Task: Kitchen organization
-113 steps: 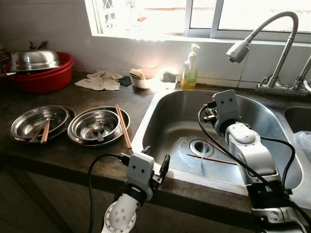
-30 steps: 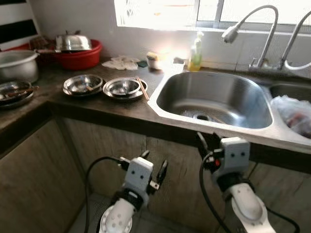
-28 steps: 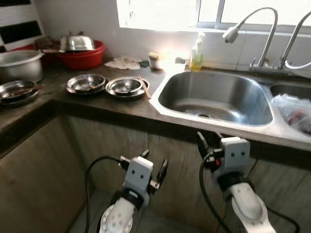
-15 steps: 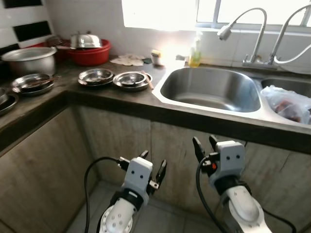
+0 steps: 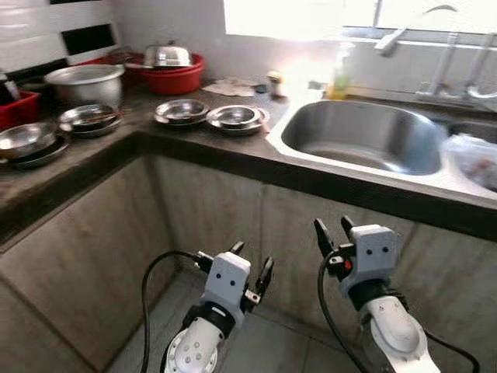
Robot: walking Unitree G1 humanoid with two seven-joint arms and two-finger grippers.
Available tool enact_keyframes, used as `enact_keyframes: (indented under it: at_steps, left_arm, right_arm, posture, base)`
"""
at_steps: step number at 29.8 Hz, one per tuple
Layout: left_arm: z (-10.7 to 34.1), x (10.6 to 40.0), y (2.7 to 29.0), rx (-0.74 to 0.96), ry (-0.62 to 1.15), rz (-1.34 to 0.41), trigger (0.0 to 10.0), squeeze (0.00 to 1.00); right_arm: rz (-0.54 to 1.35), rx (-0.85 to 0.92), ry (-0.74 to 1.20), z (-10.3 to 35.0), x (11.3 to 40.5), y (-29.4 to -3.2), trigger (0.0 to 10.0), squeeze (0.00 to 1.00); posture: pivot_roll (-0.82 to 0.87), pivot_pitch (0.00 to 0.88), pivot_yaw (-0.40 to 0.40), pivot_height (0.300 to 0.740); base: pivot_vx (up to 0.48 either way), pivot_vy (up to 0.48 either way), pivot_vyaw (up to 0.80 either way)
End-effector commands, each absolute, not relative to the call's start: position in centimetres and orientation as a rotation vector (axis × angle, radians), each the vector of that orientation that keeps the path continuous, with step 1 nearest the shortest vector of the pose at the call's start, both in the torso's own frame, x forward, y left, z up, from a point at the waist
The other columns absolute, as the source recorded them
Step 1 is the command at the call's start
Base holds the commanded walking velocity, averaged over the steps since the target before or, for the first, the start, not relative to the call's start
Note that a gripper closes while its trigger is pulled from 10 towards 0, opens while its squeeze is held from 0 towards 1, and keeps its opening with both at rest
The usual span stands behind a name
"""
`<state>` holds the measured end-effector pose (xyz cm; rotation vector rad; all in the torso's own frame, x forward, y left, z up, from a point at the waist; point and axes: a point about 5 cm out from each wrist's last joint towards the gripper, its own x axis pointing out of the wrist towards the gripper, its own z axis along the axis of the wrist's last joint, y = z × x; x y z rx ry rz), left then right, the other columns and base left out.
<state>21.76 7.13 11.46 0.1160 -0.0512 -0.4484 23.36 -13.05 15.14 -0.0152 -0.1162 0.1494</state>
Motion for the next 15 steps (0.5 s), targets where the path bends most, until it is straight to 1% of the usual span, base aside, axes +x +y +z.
enact_keyframes:
  at_steps: [1, 15]
  left_arm:
    - [11.51, 21.85, 7.07, 0.117, -0.044, -0.449, 10.0, 0.0]
    - [11.47, 21.85, 7.09, 0.118, -0.043, -0.452, 10.0, 0.0]
  right_arm:
    - [0.146, -0.023, -0.127, 15.33, 23.46, -13.15, 10.0, 0.0]
    - [0.155, -0.029, -0.141, 15.59, 23.77, -13.0, 10.0, 0.0]
  posture:
    - [0.09, 0.0, -0.011, 0.74]
    - [0.08, 0.0, -0.012, 0.74]
  base:
    - [0.292, 0.0, 0.8]
    - [0.309, 0.0, 0.8]
